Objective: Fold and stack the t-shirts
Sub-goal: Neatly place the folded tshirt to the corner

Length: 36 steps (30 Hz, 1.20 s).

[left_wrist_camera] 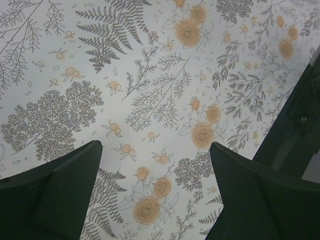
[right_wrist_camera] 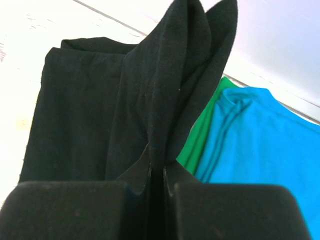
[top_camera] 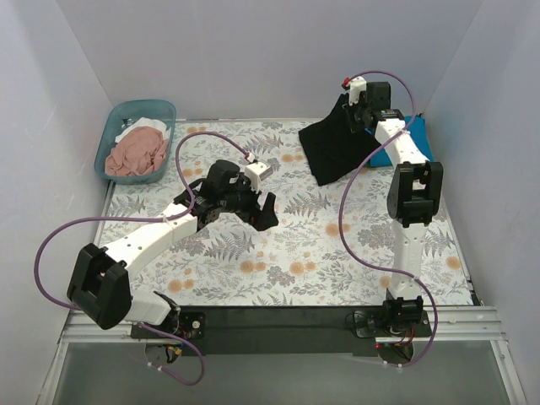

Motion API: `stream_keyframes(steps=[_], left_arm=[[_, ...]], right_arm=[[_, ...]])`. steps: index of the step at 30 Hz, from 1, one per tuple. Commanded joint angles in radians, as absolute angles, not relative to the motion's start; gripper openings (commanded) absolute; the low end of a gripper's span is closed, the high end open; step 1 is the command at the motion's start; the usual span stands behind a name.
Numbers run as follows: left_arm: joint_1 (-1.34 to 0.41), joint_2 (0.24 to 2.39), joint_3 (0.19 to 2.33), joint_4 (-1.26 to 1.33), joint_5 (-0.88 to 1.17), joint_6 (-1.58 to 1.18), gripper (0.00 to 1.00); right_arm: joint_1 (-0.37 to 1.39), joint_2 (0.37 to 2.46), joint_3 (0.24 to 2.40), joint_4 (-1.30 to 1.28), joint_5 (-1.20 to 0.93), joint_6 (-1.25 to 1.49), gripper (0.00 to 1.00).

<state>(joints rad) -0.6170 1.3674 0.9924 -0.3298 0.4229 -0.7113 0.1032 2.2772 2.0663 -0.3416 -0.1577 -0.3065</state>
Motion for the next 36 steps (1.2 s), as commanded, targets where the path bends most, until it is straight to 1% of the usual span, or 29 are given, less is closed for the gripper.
stream_keyframes(steps=[1, 10, 19, 36], left_arm=[[-0.611, 1.321, 0.979, -0.321, 0.403, -0.709, 0.91], [-0.611, 1.309, 0.971, -0.321, 0.393, -0.707, 0.94], [-0.612, 1.298, 0.963, -0.316, 0.388, -0.706, 0.95], [-0.611, 1.293, 0.953, -0.299, 0.405, -0.699, 0.97]], right_arm=[[0.081, 2.195, 2.132, -0.313, -0.13, -0.356, 0.01], [0.063, 2.152, 2.16, -0.316, -0.129, -0.387, 0.01], [0.054, 2.112, 2.186, -0.319, -0.14, -0.393, 0.01], [0.048, 2.014, 2.168, -0.357, -0.155, -0.402, 0.01]])
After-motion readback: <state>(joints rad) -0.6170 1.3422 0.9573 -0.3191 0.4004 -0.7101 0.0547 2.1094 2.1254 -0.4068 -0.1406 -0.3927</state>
